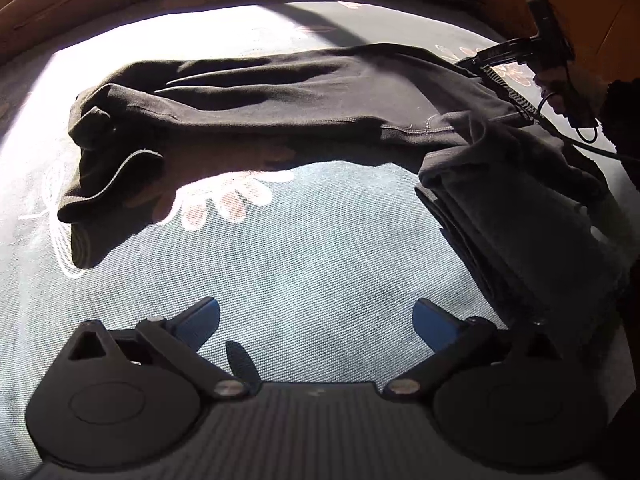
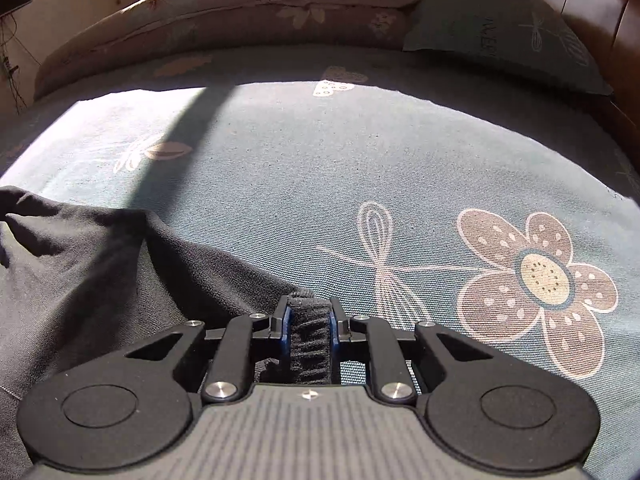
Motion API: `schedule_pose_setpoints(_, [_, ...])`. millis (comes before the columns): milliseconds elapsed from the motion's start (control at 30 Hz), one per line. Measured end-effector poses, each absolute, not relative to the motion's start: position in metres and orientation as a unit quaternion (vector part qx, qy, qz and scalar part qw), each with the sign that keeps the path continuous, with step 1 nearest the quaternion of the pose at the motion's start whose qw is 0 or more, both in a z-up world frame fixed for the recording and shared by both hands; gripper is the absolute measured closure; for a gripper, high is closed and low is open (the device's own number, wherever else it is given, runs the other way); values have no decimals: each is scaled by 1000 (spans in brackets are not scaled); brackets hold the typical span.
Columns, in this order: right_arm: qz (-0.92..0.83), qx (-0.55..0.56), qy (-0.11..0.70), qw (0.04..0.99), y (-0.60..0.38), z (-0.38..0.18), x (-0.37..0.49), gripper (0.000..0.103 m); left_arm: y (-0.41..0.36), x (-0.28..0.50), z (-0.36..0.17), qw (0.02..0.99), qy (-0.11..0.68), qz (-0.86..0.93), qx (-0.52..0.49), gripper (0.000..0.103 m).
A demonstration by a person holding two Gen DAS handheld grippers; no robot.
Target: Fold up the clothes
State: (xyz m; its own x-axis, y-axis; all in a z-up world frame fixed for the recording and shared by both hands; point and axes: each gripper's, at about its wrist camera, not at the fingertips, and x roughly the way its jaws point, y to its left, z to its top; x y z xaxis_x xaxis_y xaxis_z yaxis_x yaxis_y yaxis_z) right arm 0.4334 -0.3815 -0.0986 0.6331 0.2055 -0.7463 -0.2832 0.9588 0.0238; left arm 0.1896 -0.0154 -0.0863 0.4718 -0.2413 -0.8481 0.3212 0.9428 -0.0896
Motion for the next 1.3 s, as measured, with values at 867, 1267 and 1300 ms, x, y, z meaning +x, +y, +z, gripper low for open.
schedule_pose_setpoints(867, [63, -17, 411, 909, -384, -41, 394, 50, 1, 169, -67, 872, 464, -155, 33, 1])
schedule_pose_setpoints(1267, [85, -13, 475, 876, -367, -75, 313, 42, -15, 142, -53, 873, 448, -184, 61, 1])
schedule_pose_setpoints(1300, [79, -9, 465, 882, -367, -69, 303, 42, -14, 140, -52, 873, 448, -184, 61, 1])
